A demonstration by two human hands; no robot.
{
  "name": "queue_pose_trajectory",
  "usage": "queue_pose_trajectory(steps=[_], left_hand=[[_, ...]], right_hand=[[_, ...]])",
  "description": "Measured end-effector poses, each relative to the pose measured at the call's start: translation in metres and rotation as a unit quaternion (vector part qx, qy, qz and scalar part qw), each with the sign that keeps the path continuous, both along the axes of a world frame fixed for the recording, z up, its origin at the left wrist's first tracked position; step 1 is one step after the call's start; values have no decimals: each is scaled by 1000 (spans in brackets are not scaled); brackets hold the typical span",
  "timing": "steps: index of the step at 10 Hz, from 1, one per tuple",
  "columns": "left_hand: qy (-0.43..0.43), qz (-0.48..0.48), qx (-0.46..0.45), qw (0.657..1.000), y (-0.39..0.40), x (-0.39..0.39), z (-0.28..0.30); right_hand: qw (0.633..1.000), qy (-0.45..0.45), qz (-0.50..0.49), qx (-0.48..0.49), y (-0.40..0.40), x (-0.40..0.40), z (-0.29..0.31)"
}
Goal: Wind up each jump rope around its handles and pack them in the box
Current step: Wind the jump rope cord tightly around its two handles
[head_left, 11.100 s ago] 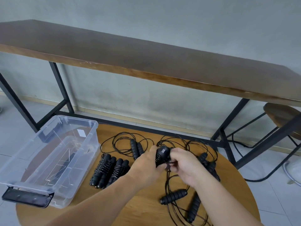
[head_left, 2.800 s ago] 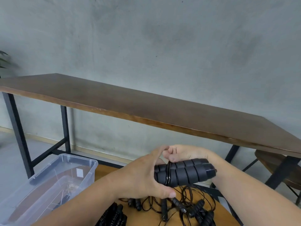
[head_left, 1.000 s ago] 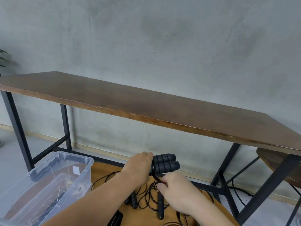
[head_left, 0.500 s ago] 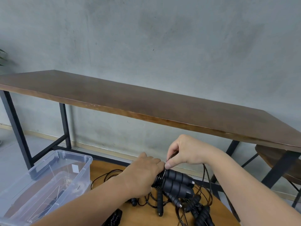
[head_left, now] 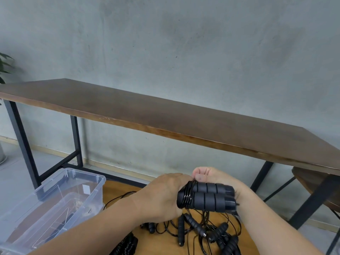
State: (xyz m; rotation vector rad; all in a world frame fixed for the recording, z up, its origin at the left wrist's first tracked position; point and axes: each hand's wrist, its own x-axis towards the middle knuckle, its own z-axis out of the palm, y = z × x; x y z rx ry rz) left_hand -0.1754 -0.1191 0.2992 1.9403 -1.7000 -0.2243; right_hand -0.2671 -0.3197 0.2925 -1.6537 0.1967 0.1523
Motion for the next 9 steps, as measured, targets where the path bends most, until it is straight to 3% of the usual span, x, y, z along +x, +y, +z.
queue_pose_trajectory(steps=[1,2,3,5,6,7,9], left_hand=[[43,15,-6,999,-3,0,-1],[74,26,-7,997,-5,1,-4],[83,30,-5,996,-6,3,-2],[52,45,7,998,-12,11,-10],[64,49,-33,996,-18,17,-14],[26,96,-40,994,-25,29,-17],[-76,128,1,989,-33,40,-27]], right_hand=[[948,-234,29,214,7,19,-31],[880,-145,-101,440,33,15,-41],[889,-85,-176,414,48,-6,-53],[843,-69,-283,452,74,3,-55],[886,-43,-293,358,84,-1,-57],[907,-9,-320,274,93,-5,-61],[949,11,-316,8,100,-14,-45]])
